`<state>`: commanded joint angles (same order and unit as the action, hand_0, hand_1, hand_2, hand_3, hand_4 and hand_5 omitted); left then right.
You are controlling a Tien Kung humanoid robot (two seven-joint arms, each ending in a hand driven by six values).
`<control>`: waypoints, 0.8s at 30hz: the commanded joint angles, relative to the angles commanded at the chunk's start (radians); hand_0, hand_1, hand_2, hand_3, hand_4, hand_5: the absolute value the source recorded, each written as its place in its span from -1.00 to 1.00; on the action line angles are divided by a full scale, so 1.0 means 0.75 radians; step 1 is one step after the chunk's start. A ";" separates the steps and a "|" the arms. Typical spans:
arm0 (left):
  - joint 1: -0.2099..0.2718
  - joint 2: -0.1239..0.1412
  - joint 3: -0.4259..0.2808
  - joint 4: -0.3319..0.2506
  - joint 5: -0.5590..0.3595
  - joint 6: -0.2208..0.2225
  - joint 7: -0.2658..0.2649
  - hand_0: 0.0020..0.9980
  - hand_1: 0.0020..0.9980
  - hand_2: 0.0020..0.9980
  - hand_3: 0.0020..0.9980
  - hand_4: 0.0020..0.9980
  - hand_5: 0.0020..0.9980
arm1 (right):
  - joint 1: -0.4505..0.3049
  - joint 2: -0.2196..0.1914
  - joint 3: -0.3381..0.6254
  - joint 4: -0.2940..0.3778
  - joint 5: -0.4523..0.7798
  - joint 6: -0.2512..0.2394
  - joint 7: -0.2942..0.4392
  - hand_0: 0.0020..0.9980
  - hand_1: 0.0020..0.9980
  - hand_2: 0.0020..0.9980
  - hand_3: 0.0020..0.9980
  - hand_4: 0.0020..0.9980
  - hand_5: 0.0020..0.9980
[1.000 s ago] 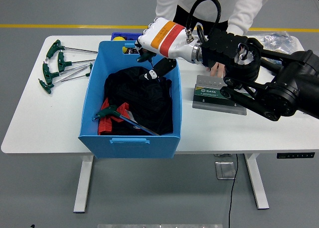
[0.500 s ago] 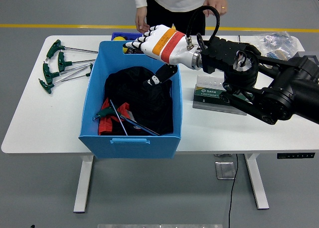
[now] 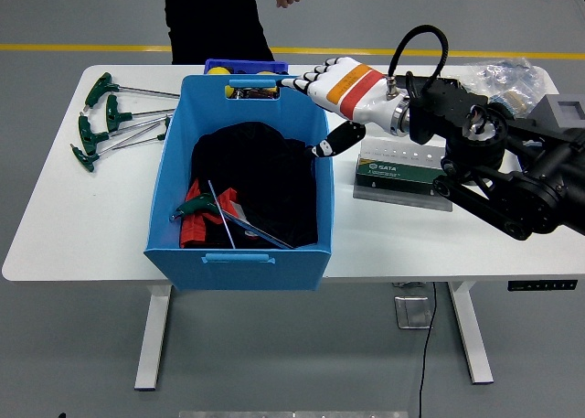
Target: Lift tool from toolbox,place it in box,lift tool from toolbox,place it in box
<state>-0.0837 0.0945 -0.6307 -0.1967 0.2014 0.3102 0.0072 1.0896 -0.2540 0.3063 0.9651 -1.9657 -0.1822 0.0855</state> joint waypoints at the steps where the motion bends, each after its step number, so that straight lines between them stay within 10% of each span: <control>1: 0.001 -0.001 0.001 0.000 -0.002 0.000 0.000 0.36 0.32 0.43 0.51 0.89 0.68 | -0.019 -0.014 0.012 0.000 0.003 -0.007 0.001 0.60 0.63 0.78 0.93 0.95 0.16; 14: 0.003 -0.008 0.039 0.002 -0.060 -0.013 -0.018 0.36 0.32 0.44 0.51 0.89 0.68 | -0.368 -0.299 0.307 0.124 0.455 -0.254 0.161 0.61 0.61 0.72 0.81 0.96 0.16; 24: 0.007 -0.012 0.065 0.002 -0.092 -0.021 -0.025 0.36 0.32 0.44 0.51 0.89 0.67 | -0.724 -0.267 0.677 0.189 1.005 -0.160 0.282 0.62 0.61 0.69 0.77 1.00 0.34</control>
<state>-0.0781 0.0855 -0.5822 -0.1954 0.1328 0.2947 -0.0117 0.5464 -0.4546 0.8139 1.1069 -1.2116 -0.3024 0.2971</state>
